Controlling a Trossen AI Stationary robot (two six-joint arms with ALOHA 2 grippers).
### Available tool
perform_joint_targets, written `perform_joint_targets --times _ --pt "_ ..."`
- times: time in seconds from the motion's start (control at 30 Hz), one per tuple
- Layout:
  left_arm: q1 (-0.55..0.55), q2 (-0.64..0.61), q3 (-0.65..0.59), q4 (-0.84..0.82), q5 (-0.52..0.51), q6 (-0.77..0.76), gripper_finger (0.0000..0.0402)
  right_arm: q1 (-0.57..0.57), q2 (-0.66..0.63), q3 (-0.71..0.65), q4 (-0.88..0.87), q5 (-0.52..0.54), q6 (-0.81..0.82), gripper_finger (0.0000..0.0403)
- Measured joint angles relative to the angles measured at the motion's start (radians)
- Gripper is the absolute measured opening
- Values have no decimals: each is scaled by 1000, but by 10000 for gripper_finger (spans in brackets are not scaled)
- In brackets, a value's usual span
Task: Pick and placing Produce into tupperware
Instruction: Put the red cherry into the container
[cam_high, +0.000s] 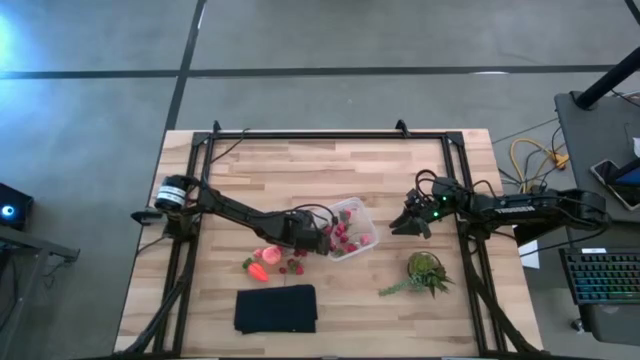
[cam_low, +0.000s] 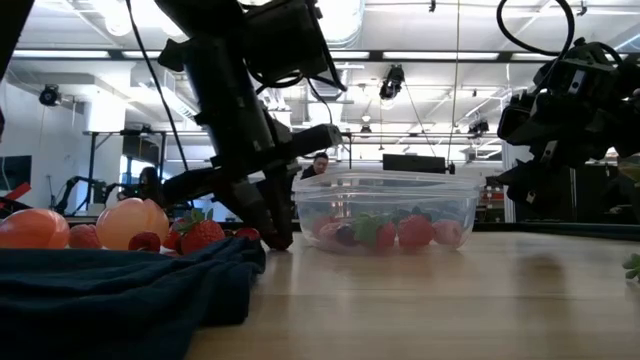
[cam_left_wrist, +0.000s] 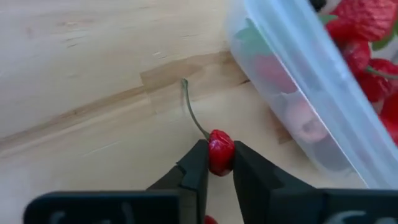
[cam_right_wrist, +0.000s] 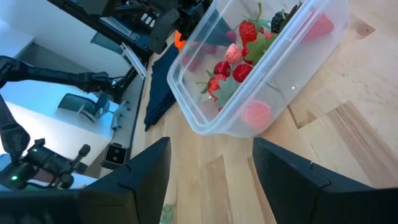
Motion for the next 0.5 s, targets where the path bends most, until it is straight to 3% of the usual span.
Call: perform_joint_targets --times 0.13,0.33,0.5 --pt "0 -34 23 -16 -1 77 31 0 0 0 -6 0 4 219" --pt "0 -168 56 -90 -115 136 29 0 0 0 -8 0 8 219" --pt "2 -279 55 -51 -175 287 29 0 2 0 -15 2 7 219"
